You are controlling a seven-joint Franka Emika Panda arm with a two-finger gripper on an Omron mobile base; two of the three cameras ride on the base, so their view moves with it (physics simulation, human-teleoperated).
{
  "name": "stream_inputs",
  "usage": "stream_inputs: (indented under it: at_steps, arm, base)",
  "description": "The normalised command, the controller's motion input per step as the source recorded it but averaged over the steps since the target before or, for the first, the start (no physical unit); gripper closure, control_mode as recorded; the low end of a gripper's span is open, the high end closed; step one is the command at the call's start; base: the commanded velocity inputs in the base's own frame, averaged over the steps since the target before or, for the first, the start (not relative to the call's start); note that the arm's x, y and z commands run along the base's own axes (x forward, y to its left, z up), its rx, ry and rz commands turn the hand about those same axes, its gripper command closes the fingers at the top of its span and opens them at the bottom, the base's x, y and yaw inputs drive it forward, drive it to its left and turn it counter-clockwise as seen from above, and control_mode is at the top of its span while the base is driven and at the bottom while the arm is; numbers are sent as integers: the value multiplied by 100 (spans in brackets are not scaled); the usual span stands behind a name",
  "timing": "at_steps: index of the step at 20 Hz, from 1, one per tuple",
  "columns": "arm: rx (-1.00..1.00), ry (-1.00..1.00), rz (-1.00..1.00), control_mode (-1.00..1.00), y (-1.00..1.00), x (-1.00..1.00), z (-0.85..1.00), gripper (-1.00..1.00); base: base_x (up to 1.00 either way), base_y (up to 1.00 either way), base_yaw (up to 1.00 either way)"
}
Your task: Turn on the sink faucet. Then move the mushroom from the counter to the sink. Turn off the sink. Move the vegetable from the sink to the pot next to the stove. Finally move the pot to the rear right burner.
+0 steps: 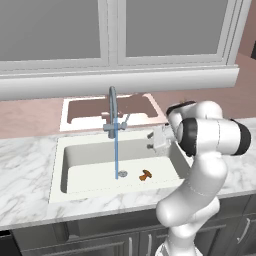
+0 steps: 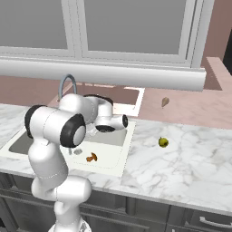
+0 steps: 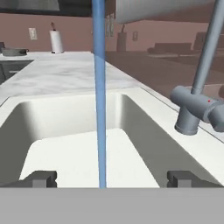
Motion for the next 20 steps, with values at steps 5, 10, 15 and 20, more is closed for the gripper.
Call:
stream_inputs:
  at_steps: [5, 10, 15, 20]
  arm:
    - [12, -1, 9, -100, -5, 10, 1, -100]
    - [10, 0, 3, -100, 0, 24, 0, -100]
    - [3, 0, 0, -100, 9, 43, 0, -100]
    - [3, 0, 0, -100, 10, 43, 0, -100]
  base:
    - [0, 0, 0]
    - [0, 0, 0]
    - [0, 0, 0]
    - [0, 0, 0]
